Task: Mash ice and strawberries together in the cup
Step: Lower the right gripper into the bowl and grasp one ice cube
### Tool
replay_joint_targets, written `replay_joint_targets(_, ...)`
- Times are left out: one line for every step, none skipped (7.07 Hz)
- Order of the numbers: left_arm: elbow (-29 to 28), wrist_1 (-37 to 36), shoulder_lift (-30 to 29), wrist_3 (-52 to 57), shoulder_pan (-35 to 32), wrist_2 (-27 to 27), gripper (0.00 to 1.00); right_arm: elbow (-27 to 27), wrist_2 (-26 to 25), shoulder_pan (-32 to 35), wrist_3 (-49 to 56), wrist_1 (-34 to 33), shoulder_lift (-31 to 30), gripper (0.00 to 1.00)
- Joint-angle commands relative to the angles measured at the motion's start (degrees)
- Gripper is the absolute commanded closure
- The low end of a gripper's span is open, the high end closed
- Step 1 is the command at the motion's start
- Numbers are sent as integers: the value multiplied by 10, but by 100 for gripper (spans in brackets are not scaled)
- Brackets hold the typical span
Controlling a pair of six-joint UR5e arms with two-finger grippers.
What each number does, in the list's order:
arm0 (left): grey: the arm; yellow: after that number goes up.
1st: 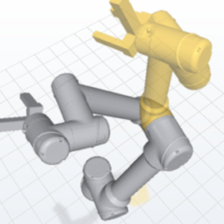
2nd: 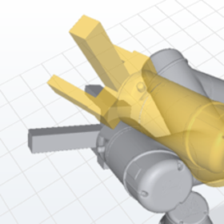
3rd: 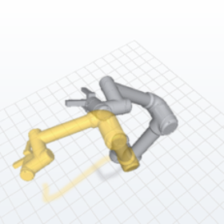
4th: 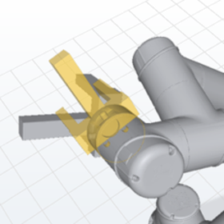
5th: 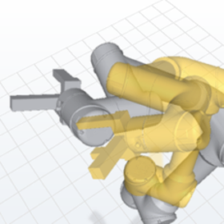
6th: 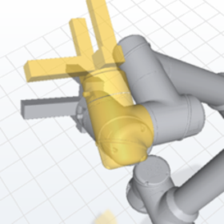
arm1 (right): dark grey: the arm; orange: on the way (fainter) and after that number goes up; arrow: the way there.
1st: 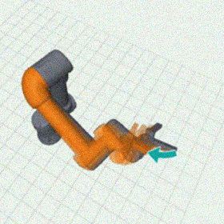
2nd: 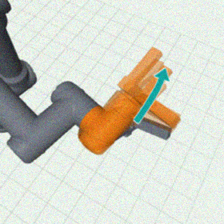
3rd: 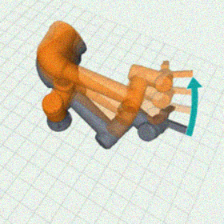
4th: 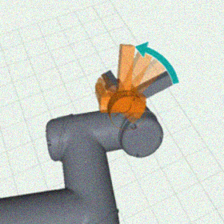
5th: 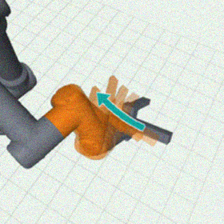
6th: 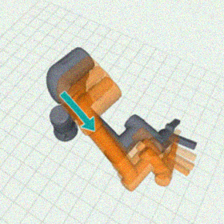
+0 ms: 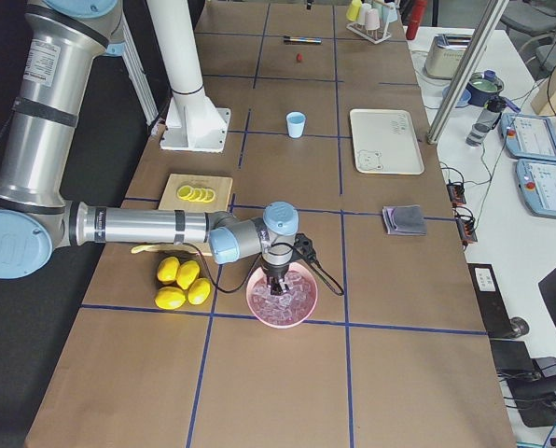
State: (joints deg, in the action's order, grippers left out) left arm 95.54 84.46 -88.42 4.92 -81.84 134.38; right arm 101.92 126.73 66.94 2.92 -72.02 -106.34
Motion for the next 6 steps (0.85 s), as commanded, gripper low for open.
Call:
replay_joint_targets(1,0,0,-1,-1,1,0,16,2,6,4,0,-5,99)
replay_joint_targets(2,0,0,-1,-1,1,0,46,14,24,4,-13,-7,100)
replay_joint_targets(3,0,0,-1,-1,1,0,92,25,56,6,-63,-10,100)
replay_joint_targets(3,0,0,-1,-1,1,0,143,26,67,3,-131,2,100)
replay_joint_targets(4,0,0,-1,-1,1,0,174,31,66,-14,-178,32,100)
replay_joint_targets(6,0,0,-1,-2,1,0,169,54,66,-57,-201,90,100)
